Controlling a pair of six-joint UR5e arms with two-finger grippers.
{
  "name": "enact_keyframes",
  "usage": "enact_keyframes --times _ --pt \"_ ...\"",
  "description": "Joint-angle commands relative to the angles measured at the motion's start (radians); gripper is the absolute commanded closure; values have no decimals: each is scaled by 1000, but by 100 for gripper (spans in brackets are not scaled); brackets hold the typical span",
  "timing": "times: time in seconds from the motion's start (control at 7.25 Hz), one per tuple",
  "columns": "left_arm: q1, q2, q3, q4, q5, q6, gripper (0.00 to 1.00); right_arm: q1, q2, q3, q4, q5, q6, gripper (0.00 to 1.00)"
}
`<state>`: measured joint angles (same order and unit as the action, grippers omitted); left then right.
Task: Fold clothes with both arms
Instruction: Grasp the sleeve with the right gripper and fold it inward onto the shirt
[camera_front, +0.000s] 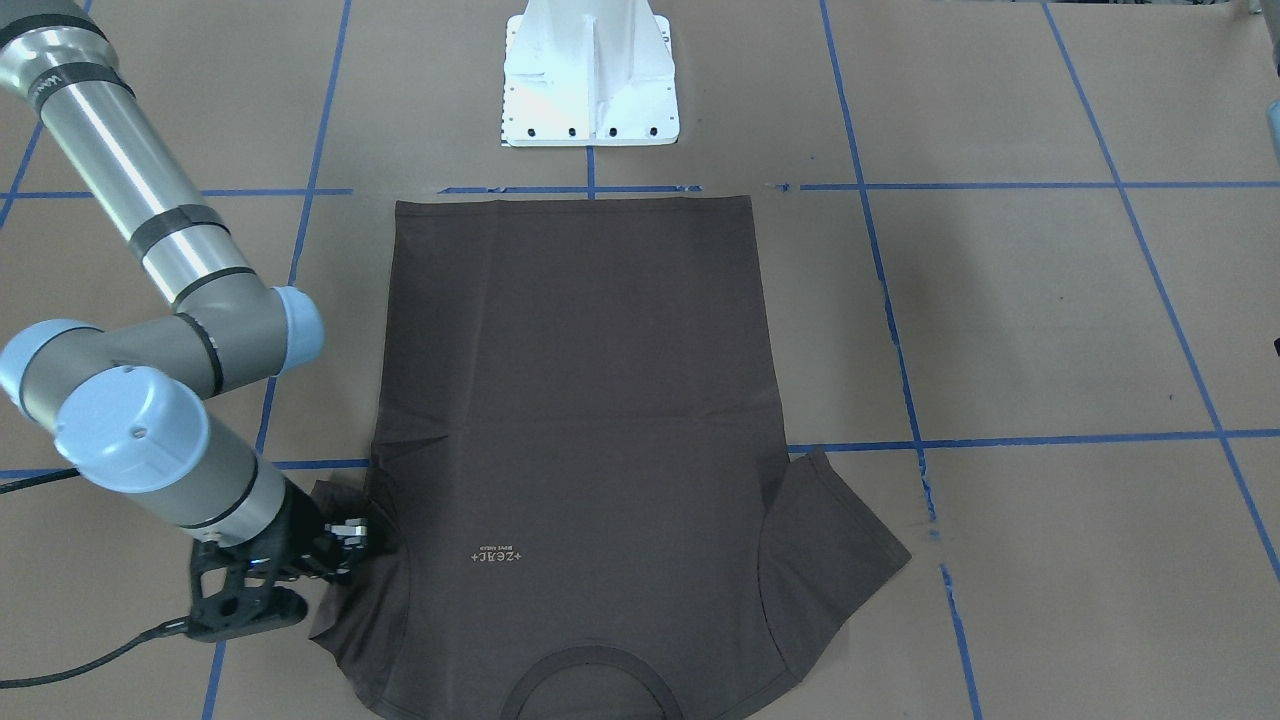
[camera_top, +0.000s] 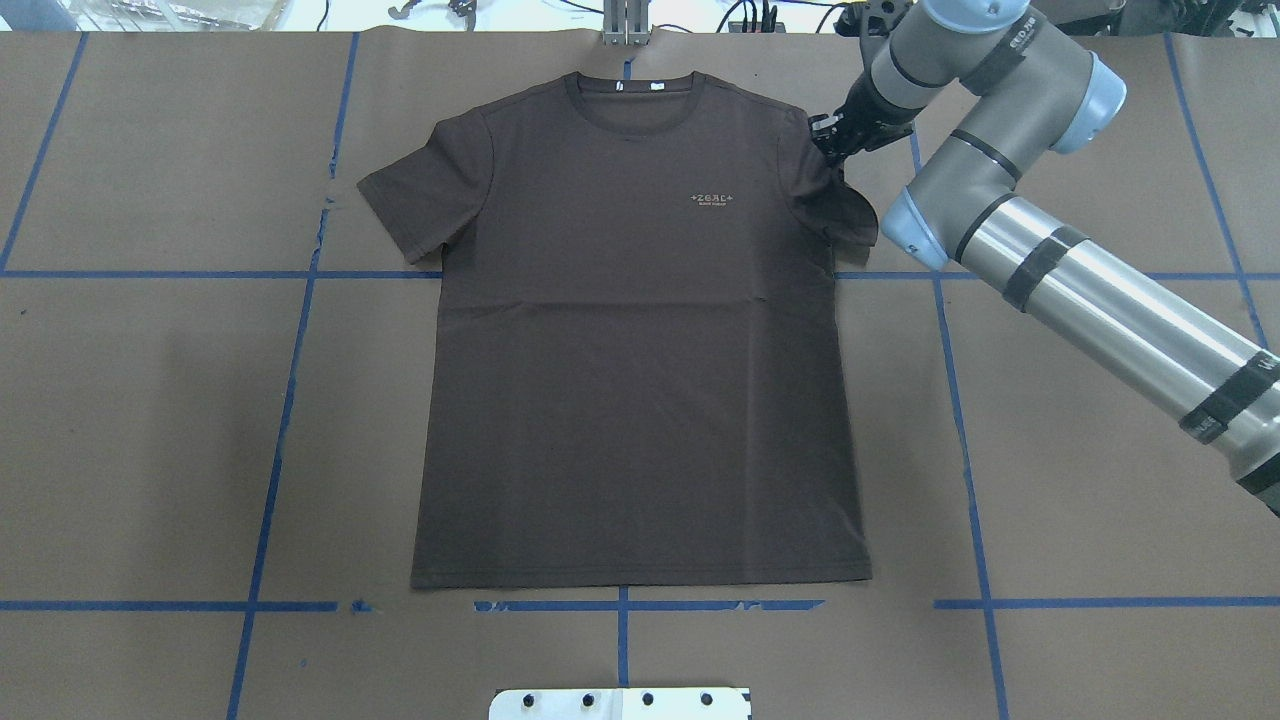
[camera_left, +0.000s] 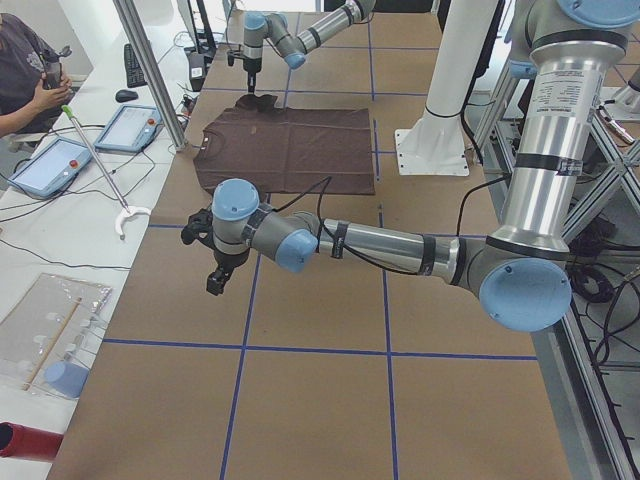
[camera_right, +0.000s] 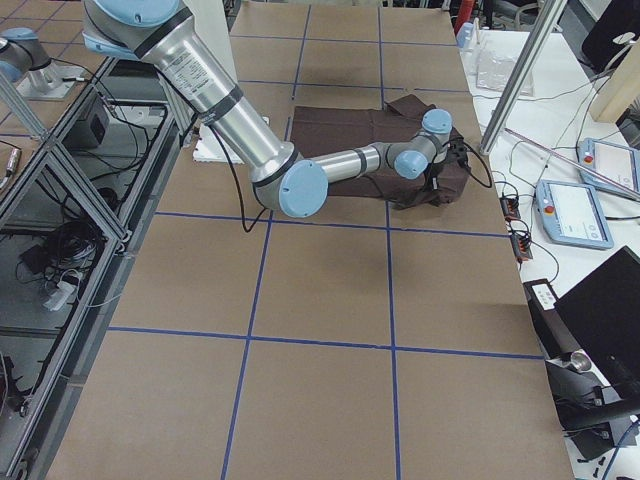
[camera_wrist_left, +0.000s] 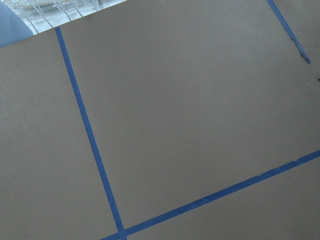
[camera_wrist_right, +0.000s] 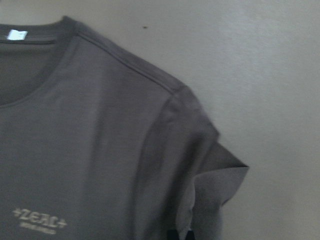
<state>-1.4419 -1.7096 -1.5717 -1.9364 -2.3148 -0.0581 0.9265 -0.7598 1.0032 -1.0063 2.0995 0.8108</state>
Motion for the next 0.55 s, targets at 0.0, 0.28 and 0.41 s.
enact_keyframes --times 0.0,0.28,0.41 --pt "0 -1 -1 1 0 3 0 -101 66 -1 -1 -123 68 100" --pt "0 -4 -2 1 0 -2 0 -146 86 -24 0 -202 77 100" --pt "0 -7 -4 1 0 -3 0 -150 86 -35 2 -202 77 50"
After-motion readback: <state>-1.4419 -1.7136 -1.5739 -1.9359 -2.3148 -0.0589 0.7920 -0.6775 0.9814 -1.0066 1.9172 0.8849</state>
